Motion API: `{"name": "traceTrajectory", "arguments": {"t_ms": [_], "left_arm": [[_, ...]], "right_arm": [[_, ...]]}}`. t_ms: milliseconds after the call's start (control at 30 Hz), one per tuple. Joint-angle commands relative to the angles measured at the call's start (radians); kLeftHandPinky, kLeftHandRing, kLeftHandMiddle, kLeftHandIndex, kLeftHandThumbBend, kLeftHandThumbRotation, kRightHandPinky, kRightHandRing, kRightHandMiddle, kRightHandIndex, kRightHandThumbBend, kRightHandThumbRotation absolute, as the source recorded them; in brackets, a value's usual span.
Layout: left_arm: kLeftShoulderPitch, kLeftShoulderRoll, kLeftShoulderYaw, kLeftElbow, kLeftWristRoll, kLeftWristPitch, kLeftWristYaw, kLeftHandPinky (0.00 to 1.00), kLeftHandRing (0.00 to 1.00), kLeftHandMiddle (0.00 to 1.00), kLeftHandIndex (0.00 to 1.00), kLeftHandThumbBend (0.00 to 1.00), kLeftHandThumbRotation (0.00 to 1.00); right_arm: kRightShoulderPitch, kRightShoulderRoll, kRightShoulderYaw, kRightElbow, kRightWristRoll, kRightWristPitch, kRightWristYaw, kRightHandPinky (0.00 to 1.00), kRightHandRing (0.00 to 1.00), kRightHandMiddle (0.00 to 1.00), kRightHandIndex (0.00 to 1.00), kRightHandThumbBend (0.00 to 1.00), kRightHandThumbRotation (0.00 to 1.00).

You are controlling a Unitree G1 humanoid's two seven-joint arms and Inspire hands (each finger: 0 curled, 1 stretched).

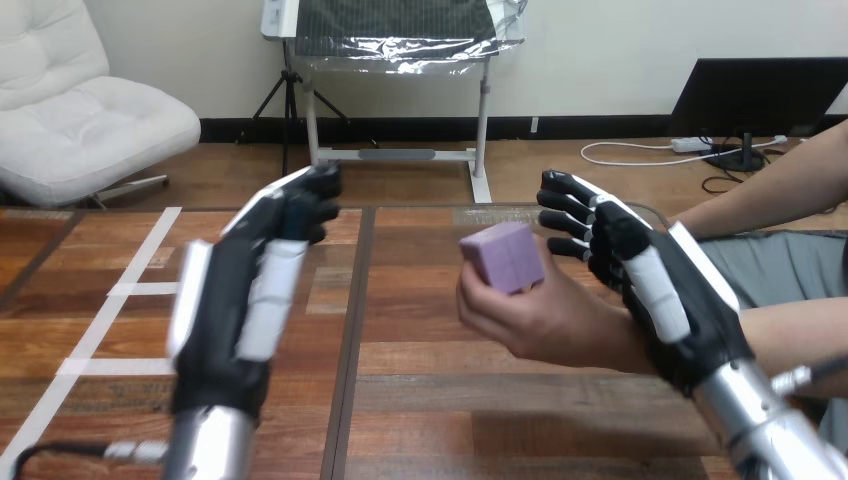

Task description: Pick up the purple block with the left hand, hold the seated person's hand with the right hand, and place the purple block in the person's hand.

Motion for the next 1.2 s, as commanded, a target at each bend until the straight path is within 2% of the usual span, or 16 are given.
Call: {"name": "traceTrajectory", "arguments": {"t_ms": [0, 133, 300, 500, 600, 667, 967, 1167], "left_arm": [[0.045, 0.014, 0.021, -0.197, -0.066, -0.028, -0.032, 0.75, 0.77, 0.76, 0.72, 0.70, 1.00], [0.100, 0.014, 0.027, -0.236, -0.090, -0.047, -0.043, 0.74, 0.77, 0.76, 0.71, 0.70, 1.00], [0.156, 0.005, 0.027, -0.267, -0.111, -0.068, -0.042, 0.72, 0.76, 0.74, 0.69, 0.69, 1.00], [0.226, -0.004, 0.024, -0.280, -0.124, -0.111, -0.036, 0.71, 0.75, 0.74, 0.69, 0.65, 1.00], [0.308, -0.005, 0.002, -0.285, -0.147, -0.153, -0.041, 0.71, 0.75, 0.74, 0.69, 0.62, 1.00], [0.334, -0.005, -0.004, -0.282, -0.155, -0.169, -0.044, 0.71, 0.76, 0.74, 0.69, 0.61, 1.00], [0.403, 0.007, -0.024, -0.259, -0.160, -0.238, -0.053, 0.73, 0.76, 0.75, 0.70, 0.57, 1.00], [0.439, 0.010, -0.033, -0.254, -0.164, -0.261, -0.062, 0.74, 0.77, 0.76, 0.71, 0.57, 1.00]], "right_arm": [[0.031, 0.067, -0.040, -0.236, 0.111, -0.057, -0.002, 0.81, 0.86, 0.86, 0.87, 0.94, 1.00], [0.088, 0.086, -0.028, -0.303, 0.165, -0.061, 0.019, 0.79, 0.85, 0.86, 0.86, 0.93, 1.00], [0.146, 0.091, -0.017, -0.371, 0.227, -0.039, 0.046, 0.80, 0.86, 0.87, 0.87, 0.95, 1.00], [0.217, 0.098, -0.006, -0.431, 0.232, -0.041, 0.056, 0.81, 0.86, 0.88, 0.87, 0.96, 1.00], [0.296, 0.113, 0.011, -0.473, 0.239, -0.047, 0.073, 0.81, 0.87, 0.88, 0.87, 0.96, 1.00], [0.320, 0.119, 0.017, -0.486, 0.249, -0.045, 0.080, 0.82, 0.87, 0.88, 0.88, 0.96, 1.00], [0.398, 0.150, 0.036, -0.520, 0.266, -0.071, 0.107, 0.84, 0.89, 0.89, 0.88, 0.94, 1.00], [0.441, 0.170, 0.049, -0.540, 0.283, -0.085, 0.125, 0.85, 0.90, 0.90, 0.89, 0.94, 0.99]]}}
